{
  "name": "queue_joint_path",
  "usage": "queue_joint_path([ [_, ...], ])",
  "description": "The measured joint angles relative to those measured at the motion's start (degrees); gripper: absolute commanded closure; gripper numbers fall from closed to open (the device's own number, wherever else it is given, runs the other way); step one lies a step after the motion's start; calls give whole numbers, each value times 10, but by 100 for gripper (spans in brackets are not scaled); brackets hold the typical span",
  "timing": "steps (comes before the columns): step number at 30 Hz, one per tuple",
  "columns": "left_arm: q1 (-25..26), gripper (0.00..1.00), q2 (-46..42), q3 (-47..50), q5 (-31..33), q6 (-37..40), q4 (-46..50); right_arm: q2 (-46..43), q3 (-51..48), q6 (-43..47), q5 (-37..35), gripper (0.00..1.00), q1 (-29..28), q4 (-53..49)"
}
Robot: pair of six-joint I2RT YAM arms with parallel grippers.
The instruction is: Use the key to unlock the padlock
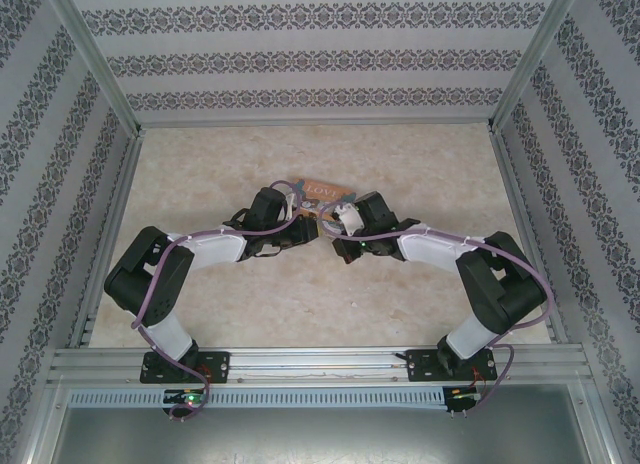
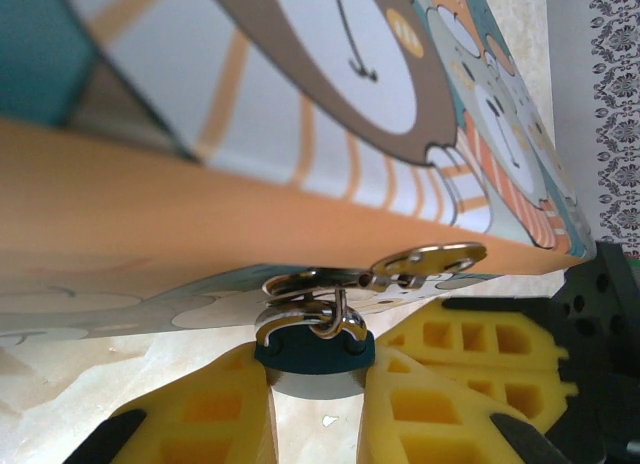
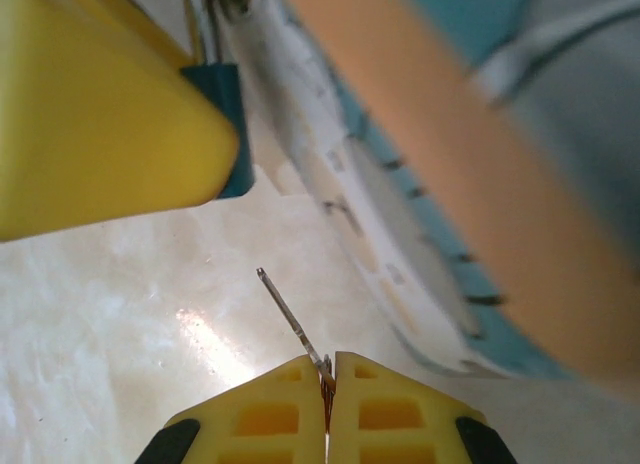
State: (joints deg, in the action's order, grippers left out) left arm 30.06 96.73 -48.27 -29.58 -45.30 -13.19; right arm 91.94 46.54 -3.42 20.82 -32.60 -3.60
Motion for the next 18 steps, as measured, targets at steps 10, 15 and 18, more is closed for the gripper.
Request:
queue_joint_path([
  [10, 0, 81, 1, -1, 0, 0, 0, 15, 4, -12, 0, 100, -22, 2],
  [15, 0, 81, 2, -2, 0, 0, 0, 24, 13, -13, -3, 100, -22, 2],
  [18, 0, 81, 2, -4, 0, 0, 0, 24, 19, -16, -5, 100, -22, 2],
])
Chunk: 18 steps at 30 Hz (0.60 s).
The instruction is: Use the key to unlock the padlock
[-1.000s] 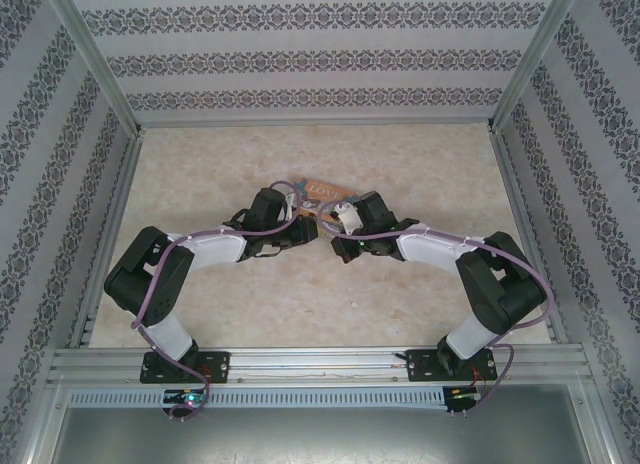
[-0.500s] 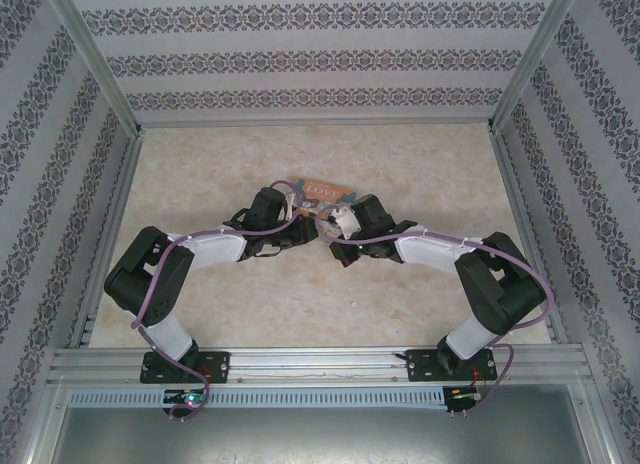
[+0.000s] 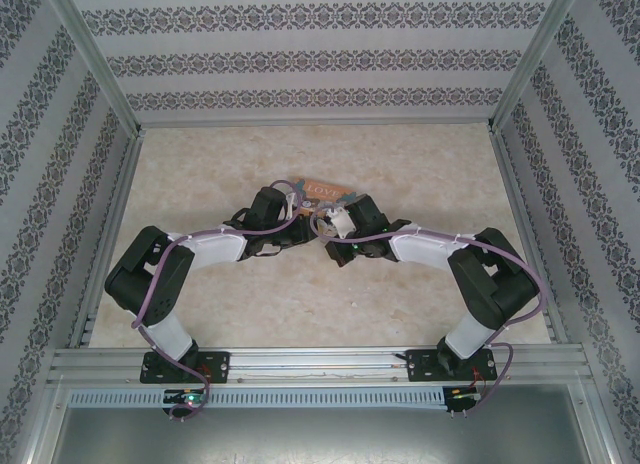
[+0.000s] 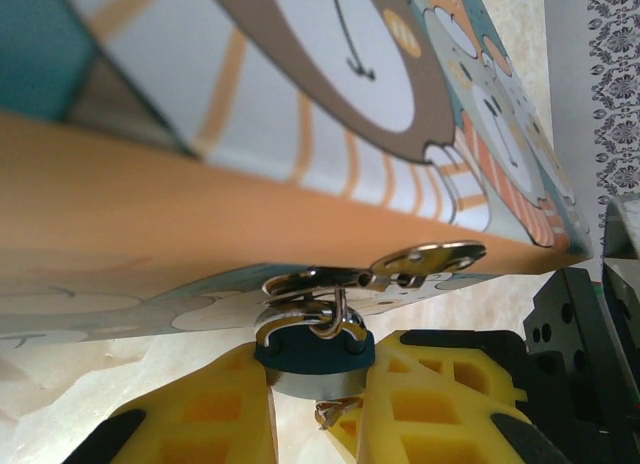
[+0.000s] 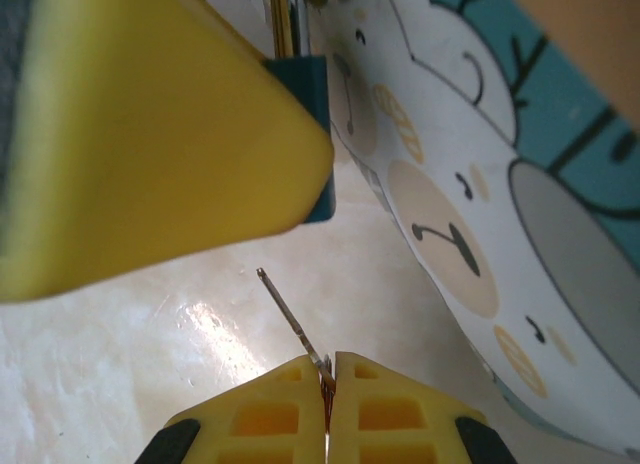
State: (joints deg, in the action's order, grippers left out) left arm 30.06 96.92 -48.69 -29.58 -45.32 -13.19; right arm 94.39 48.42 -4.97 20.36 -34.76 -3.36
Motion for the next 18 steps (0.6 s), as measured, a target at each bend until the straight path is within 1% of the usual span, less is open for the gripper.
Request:
queue_joint_path([
  [18, 0, 81, 2, -2, 0, 0, 0, 8, 14, -27, -9, 100, 5, 2],
])
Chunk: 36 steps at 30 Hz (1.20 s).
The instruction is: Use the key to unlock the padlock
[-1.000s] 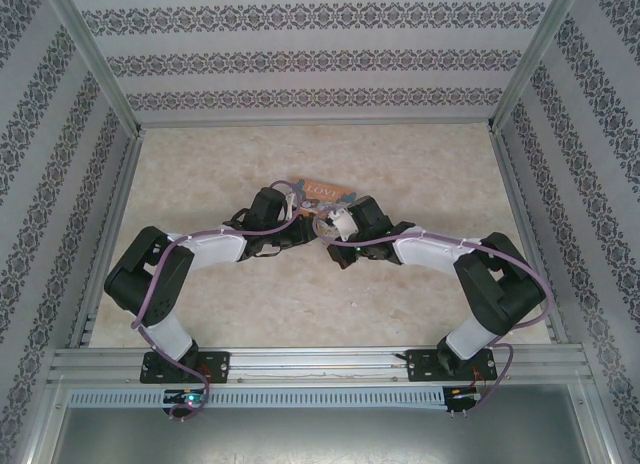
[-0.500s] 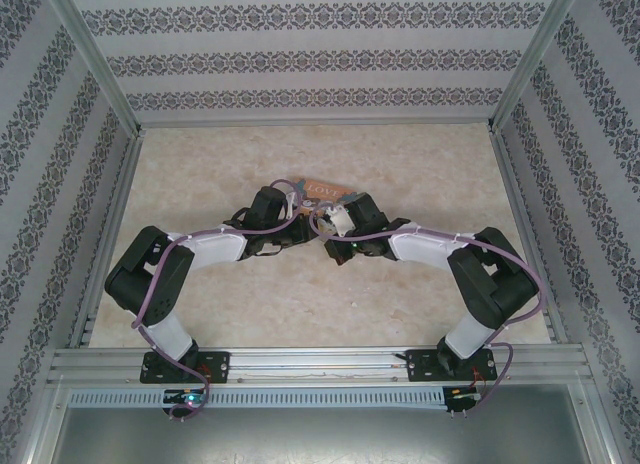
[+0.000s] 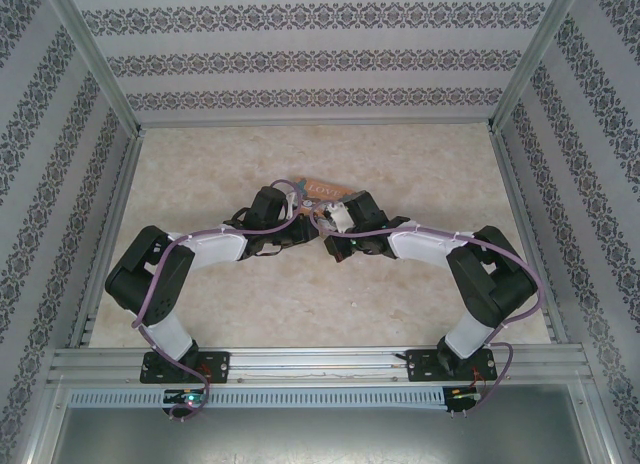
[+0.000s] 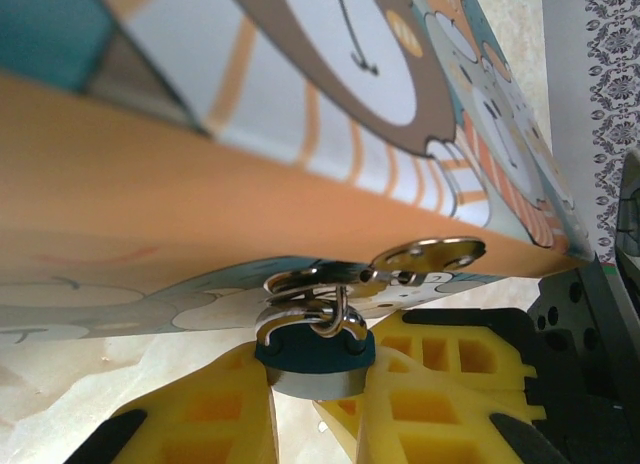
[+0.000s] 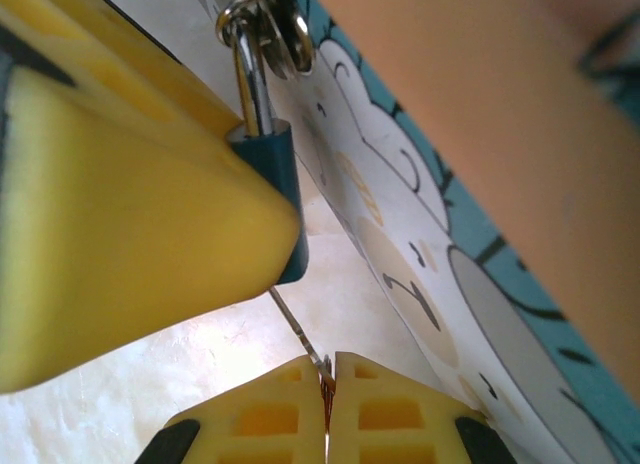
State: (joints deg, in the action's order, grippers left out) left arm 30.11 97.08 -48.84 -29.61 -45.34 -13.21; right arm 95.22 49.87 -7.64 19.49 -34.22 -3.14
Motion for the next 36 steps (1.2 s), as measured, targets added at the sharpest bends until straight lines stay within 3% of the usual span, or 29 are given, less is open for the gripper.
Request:
queue_joint_path([
  [36, 2, 82, 1, -2, 24, -12, -5, 13, 6, -62, 11, 100, 3, 34],
])
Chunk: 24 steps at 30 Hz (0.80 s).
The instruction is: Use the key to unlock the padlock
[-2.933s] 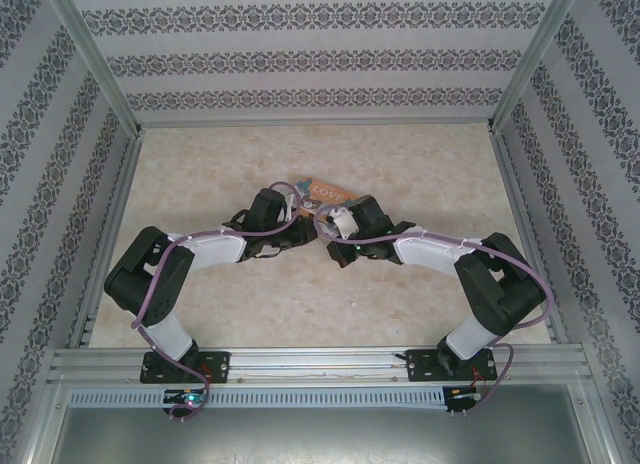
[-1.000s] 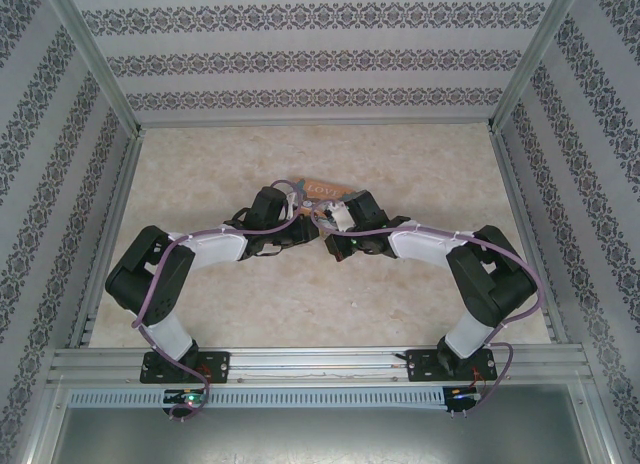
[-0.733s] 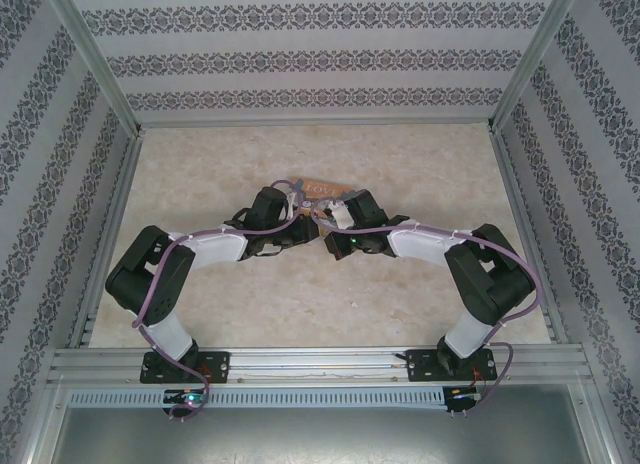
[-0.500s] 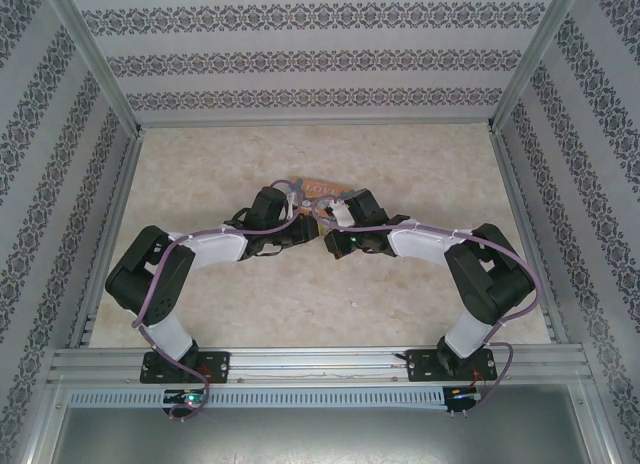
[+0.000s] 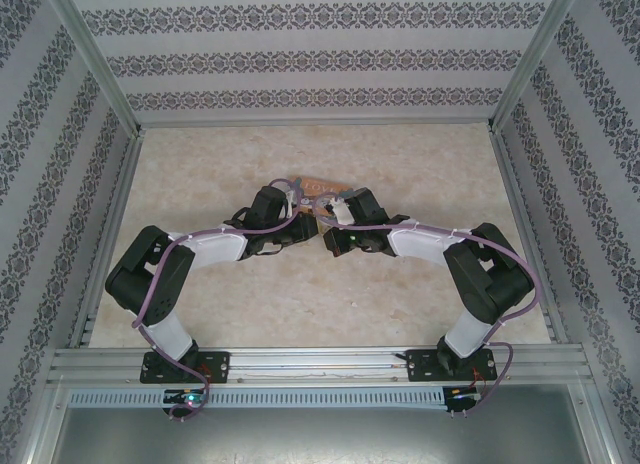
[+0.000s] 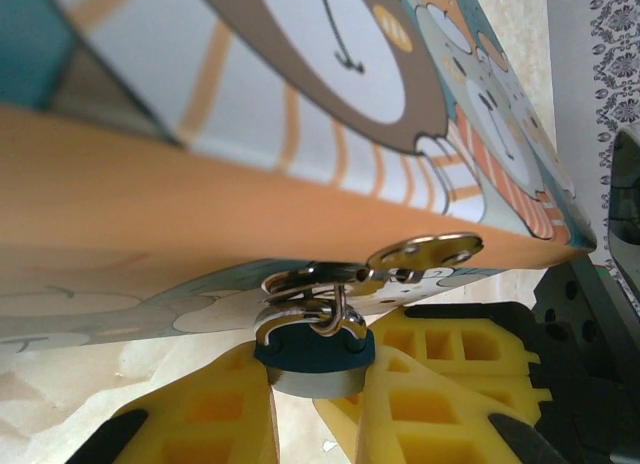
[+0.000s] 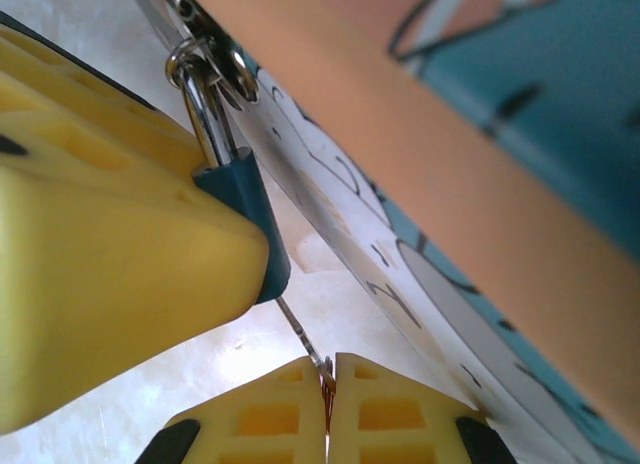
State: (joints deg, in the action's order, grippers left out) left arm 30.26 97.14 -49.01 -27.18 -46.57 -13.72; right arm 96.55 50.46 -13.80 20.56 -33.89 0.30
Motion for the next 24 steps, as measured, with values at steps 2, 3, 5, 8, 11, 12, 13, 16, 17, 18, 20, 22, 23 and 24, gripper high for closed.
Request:
queue_joint_path([
  [2, 0, 82, 0, 0, 4, -1, 0, 0, -2, 0, -2, 100, -1, 6],
  [3, 0, 82, 0, 0, 5, -2, 0, 0, -3, 1, -3, 100, -1, 9],
  [5, 0, 82, 0, 0, 6, -3, -1, 0, -5, 2, -3, 100, -1, 15],
  [8, -1, 82, 0, 0, 8, -5, -4, 0, -8, 2, -4, 100, -1, 26],
  [11, -1, 82, 2, 0, 9, -6, -7, 0, -10, 2, -4, 100, -1, 31],
  [12, -2, 82, 2, 0, 9, -7, -9, 0, -10, 2, -4, 100, -1, 33],
  [13, -2, 82, 3, 0, 9, -7, -9, 0, -10, 2, -5, 100, -1, 34],
  [16, -3, 82, 4, 0, 9, -9, -12, 0, -10, 2, -6, 100, -3, 38],
  [17, -3, 82, 4, 0, 10, -9, -12, 0, -10, 2, -7, 100, -4, 38],
  [18, -3, 82, 4, 0, 11, -9, -12, 0, -10, 2, -7, 100, -5, 39],
  [20, -4, 82, 4, 0, 12, -10, -12, 0, -10, 2, -8, 100, -5, 41],
  [22, -4, 82, 4, 0, 13, -11, -13, 0, -10, 2, -8, 100, -5, 42],
  [23, -4, 82, 4, 0, 13, -11, -13, 0, -10, 2, -8, 100, -5, 43],
  [24, -4, 82, 4, 0, 13, -11, -13, 0, -10, 2, -8, 100, -5, 43],
])
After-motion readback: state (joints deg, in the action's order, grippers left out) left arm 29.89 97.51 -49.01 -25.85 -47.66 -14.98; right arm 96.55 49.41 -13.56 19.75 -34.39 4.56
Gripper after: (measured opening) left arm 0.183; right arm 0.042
